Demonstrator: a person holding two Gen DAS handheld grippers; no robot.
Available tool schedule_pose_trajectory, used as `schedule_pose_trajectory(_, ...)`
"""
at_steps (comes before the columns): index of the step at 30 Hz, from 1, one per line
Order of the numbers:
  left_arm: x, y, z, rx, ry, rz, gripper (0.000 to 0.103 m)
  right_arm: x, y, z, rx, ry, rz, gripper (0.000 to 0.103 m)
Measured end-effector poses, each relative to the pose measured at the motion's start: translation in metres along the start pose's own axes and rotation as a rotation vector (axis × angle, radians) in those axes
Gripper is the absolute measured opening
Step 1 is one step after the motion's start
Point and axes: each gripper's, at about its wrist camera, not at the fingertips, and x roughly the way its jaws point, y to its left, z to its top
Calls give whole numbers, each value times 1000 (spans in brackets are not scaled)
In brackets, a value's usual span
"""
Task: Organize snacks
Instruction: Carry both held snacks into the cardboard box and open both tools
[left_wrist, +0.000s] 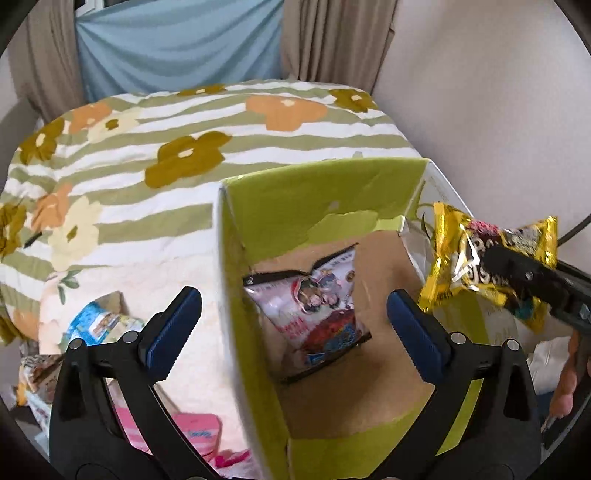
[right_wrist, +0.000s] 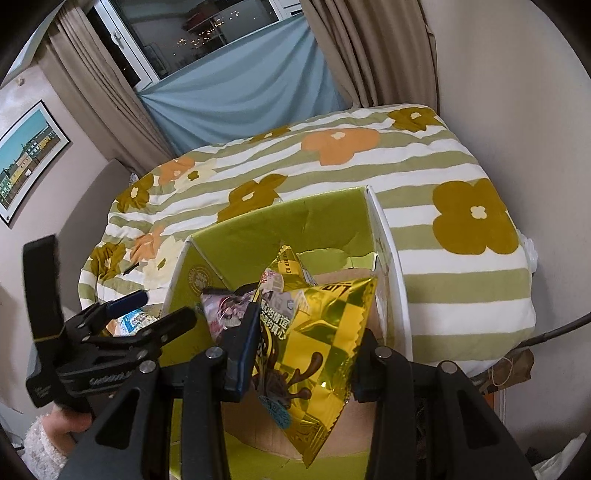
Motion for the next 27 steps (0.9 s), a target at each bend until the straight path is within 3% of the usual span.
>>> schedule_pose_trajectory(11,-43,19,-23,16,-58,79,100,10,16,4,-3,4,-30,37)
schedule_pose_trajectory(17,-45,25,-25,8,-61,69,100,31,25,16,-37,30,-39,40)
schedule_pose_trajectory(18,-44,26,-25,8,-54,70,100,35,26,17,-48,33,-51,43)
schedule_pose_trajectory(20,-42,26,-27,7,-46,73,100,38,28,17,-69,29,-75,57)
schedule_pose_trajectory(22,-42,26,-30,4,-44,69,100,34,28,15,-80,9,-75,103)
schedule_pose_trajectory(27,-44,23,-36,-3,-45,69,100,14,23,-3,-113,-27,-88,103)
